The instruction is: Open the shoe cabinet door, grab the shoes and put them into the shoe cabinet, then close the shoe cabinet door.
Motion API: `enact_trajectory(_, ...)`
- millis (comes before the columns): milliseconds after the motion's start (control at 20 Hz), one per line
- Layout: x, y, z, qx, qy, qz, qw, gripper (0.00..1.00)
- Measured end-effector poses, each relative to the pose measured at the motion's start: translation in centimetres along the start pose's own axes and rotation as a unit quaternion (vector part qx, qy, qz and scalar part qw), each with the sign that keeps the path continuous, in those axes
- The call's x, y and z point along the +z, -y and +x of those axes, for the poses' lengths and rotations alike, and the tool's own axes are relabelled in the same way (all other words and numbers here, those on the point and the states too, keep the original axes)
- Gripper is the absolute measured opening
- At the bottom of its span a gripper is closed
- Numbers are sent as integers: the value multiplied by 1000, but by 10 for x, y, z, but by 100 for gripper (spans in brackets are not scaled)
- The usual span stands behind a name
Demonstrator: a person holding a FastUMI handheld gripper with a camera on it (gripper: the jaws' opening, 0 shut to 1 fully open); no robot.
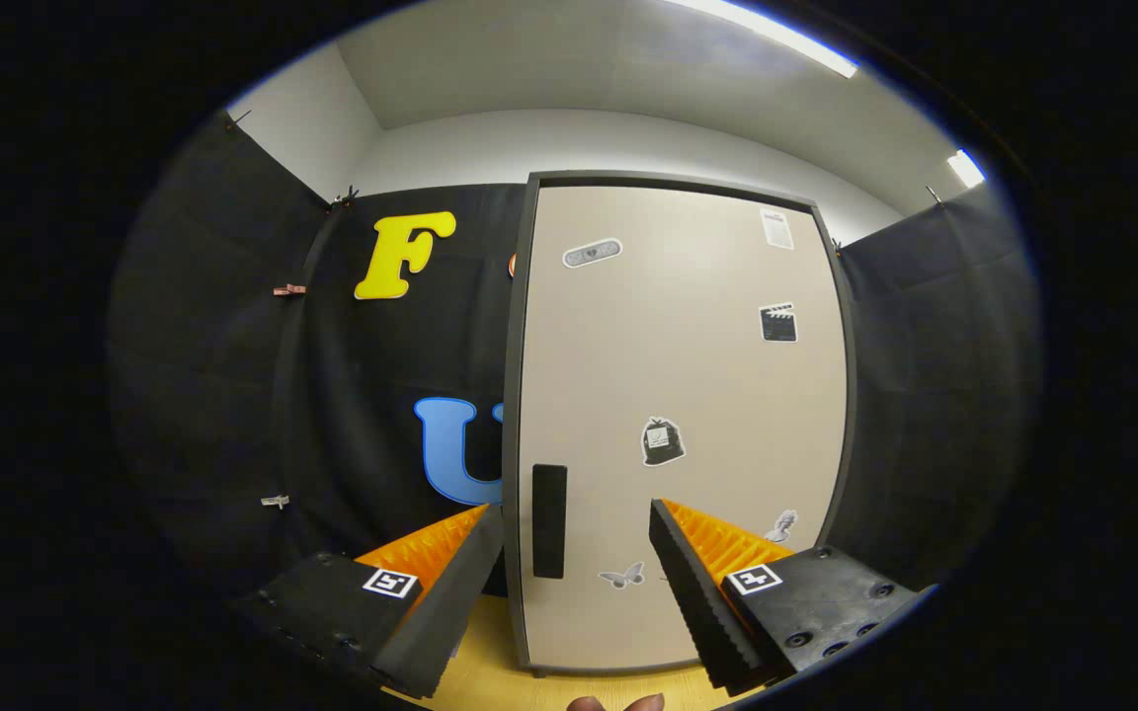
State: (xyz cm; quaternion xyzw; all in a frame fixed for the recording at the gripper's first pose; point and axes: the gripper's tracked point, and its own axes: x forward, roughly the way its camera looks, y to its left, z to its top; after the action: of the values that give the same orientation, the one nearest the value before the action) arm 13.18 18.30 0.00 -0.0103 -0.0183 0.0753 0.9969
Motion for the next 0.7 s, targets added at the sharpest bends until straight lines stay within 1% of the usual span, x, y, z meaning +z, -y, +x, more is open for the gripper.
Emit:
enact_trajectory(200, -13, -5, 42, -10, 9, -15, 1000, 97)
enact_trajectory(400, -38, -13, 78, -7, -9, -16, 1000, 97)
enact_trajectory(500, -53, -17, 92, -7, -26, -6, 1000, 90)
enact_trajectory(550, -60, -20, 99, -4, -34, -3, 999, 83)
enact_trajectory(600, -66, -20, 105, -6, -41, -1, 999, 79)
enact_trajectory(700, -78, -17, 112, -22, -59, 4, 998, 61)
